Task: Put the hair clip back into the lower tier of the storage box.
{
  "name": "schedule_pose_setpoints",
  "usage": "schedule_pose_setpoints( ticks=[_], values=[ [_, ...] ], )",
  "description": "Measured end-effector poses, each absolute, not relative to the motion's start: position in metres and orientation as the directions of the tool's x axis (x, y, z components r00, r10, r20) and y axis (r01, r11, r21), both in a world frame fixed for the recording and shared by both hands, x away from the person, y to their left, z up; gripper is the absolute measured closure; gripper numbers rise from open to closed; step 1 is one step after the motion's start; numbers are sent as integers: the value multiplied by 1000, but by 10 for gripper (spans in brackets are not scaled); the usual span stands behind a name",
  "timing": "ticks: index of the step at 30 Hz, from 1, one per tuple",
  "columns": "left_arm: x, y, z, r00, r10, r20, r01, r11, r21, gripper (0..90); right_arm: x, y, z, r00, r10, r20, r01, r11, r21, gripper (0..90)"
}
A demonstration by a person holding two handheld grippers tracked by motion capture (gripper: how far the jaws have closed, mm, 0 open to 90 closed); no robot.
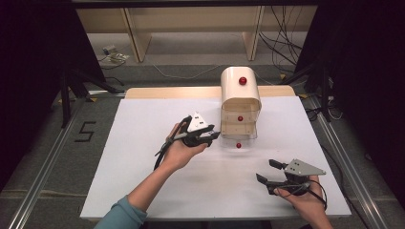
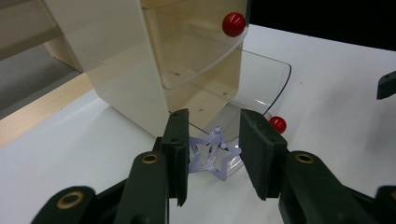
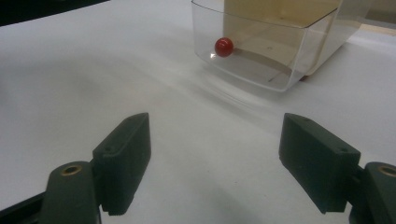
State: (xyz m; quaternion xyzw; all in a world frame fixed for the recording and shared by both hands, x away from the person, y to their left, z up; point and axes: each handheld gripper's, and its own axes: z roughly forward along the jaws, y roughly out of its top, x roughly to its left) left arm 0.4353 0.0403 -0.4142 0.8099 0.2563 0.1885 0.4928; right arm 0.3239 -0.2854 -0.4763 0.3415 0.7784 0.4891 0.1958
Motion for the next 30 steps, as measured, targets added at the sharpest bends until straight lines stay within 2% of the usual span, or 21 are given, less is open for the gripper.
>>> schedule_pose_setpoints(
  ticks=[30],
  values=[
    [439, 21, -410, 812, 580, 63, 213, -396, 893, 640, 324, -286, -476, -689, 724, 30, 342, 288, 895, 256]
  ],
)
